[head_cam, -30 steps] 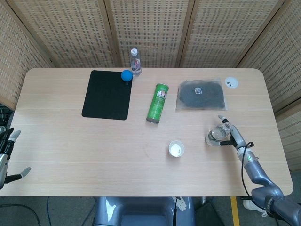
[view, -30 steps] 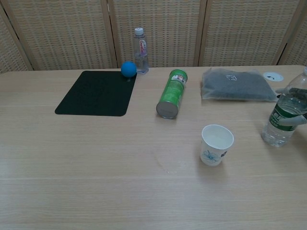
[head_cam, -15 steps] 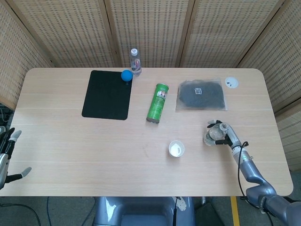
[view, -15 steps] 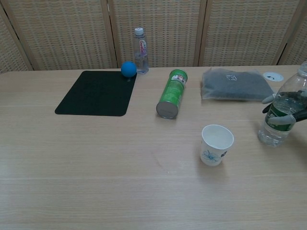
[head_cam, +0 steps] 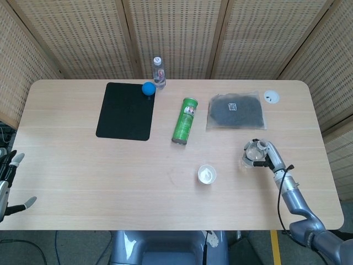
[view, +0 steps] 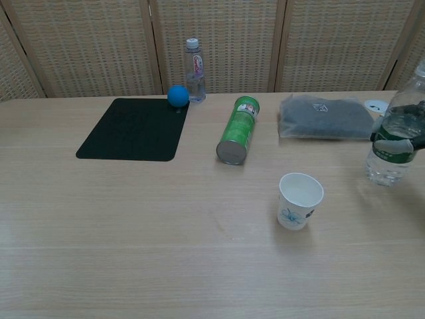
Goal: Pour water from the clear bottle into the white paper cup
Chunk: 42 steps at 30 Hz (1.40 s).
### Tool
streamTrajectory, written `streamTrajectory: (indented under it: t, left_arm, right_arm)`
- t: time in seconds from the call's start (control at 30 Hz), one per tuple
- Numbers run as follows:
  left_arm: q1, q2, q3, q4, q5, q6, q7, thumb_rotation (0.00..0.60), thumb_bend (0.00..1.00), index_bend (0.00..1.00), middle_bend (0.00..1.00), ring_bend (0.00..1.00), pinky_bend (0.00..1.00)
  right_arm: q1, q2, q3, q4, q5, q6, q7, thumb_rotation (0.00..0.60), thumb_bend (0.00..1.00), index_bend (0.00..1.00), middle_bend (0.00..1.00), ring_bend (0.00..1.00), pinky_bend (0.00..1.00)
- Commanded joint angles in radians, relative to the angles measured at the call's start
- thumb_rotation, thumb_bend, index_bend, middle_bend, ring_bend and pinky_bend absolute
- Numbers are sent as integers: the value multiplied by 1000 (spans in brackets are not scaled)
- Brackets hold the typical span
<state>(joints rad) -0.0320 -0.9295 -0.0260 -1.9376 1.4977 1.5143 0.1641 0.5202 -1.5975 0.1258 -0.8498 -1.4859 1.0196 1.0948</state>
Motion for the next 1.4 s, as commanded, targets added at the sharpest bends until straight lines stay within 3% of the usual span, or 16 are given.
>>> streamTrajectory:
  t: [0.03, 0.13, 0.3, 0.57, 0.9, 1.4]
  left_arm:
    - [3, 3, 2, 0, 7, 5, -7, 600, 93, 0, 0, 0, 0]
    - [5, 7, 5, 0, 15, 10, -15, 600, 94, 0, 0, 0, 0]
    - [6, 11, 7, 1, 23, 13, -25, 600, 94, 0, 0, 0, 0]
    - [4, 12, 7, 1, 25, 11, -28, 600, 94, 0, 0, 0, 0]
    - [1, 16, 8, 0, 22, 4, -37, 600, 94, 0, 0, 0, 0]
    - [-4, 20, 9, 0, 19, -5, -43, 600, 94, 0, 0, 0, 0]
  right_arm:
    - [-16, 51, -13, -59, -44, 78, -116, 600, 448, 540, 570, 401, 481]
    - [-19, 86, -31, -93, -76, 118, -260, 600, 456, 540, 570, 401, 481]
    - [-26, 116, -50, -127, -117, 179, -604, 600, 457, 549, 578, 406, 481]
    - [-23, 169, -58, -287, -109, 155, -997, 600, 457, 561, 590, 417, 482]
    - [9, 189, 1, -484, 62, 30, -1417, 600, 457, 564, 594, 422, 511]
    - [39, 160, 30, -549, 270, -1, -1738, 600, 457, 564, 594, 424, 551]
